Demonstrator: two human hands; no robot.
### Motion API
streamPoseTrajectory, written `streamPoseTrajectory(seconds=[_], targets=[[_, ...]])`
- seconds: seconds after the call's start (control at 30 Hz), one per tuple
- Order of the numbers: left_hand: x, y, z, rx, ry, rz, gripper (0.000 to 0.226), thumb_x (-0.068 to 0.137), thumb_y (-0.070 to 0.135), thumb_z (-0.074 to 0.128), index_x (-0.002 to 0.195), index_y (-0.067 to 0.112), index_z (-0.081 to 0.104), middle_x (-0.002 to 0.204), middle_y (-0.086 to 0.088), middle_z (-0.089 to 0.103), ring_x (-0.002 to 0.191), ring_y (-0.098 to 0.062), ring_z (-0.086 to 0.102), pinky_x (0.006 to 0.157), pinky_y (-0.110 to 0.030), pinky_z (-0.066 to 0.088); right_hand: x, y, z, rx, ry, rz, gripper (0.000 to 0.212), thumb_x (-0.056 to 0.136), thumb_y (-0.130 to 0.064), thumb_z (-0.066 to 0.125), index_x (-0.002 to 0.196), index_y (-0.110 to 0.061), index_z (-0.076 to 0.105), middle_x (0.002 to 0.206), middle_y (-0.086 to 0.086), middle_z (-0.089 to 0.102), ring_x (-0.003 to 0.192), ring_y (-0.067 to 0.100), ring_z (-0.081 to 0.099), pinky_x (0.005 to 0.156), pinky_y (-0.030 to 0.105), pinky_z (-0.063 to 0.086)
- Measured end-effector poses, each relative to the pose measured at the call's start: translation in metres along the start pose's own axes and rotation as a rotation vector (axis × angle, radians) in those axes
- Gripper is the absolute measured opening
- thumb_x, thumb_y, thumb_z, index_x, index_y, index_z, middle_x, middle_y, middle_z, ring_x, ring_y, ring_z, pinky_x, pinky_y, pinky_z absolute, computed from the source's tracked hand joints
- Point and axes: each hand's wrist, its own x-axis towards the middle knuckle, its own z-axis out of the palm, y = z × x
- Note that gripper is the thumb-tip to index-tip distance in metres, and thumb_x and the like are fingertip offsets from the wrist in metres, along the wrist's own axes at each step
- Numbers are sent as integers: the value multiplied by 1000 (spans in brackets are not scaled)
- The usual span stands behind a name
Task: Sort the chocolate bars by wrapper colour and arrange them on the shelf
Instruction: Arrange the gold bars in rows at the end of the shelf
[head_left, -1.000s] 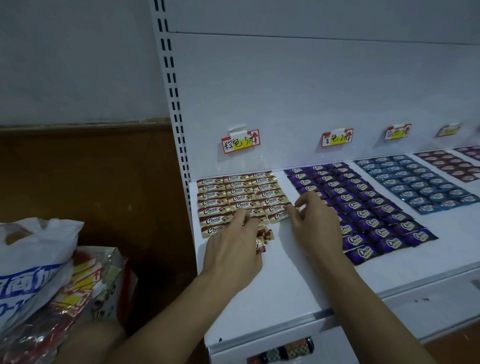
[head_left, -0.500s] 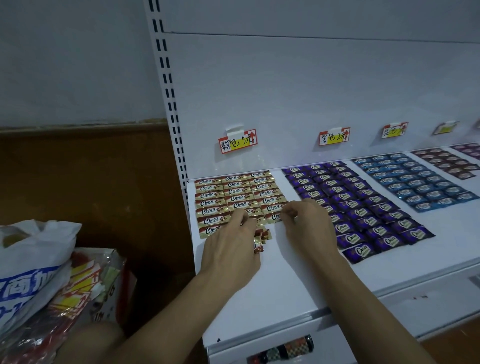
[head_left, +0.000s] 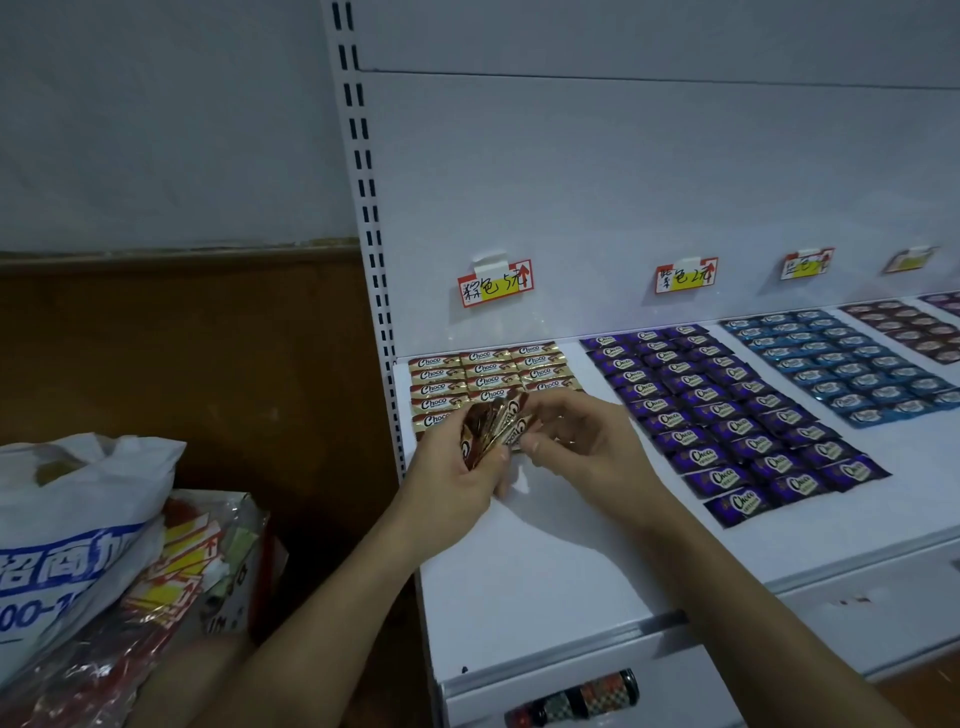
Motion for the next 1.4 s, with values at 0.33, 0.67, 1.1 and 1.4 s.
streamPoseTrajectory(seconds=[0.33,0.67,1.1,1.4], targets=[[-6,2,1,-144,120,-15,9,99,13,63,106,18,64,61,16,60,44,-1,47,42,-14,33,1,-4,1,99,76,82,28,78,-6,77,105,-2,69,71,11,67,57,21,64,56,30,51],[-21,3,-12,-351,324,-87,10,103,15,54,99,8,60,62,1,53,47,-9,37,39,-21,26,3,-7,16,63,115,59,21,80,-1,60,93,-10,73,78,13,66,66,17,60,58,24,49],[-31,4,-45,-505,403,-75,12,105,15,50,102,12,62,79,-8,68,47,-13,34,42,-25,23,-14,6,36,-768,-191,-152,9,82,-28,80,87,-25,74,83,-17,61,81,-1,55,70,14,38],[-23,-1,-44,-596,410,-143,13,104,16,52,106,5,59,75,-7,64,47,-11,34,41,-23,23,-19,11,40,-947,-157,-265,9,90,-18,69,92,-22,77,93,-10,71,88,16,60,76,34,50]])
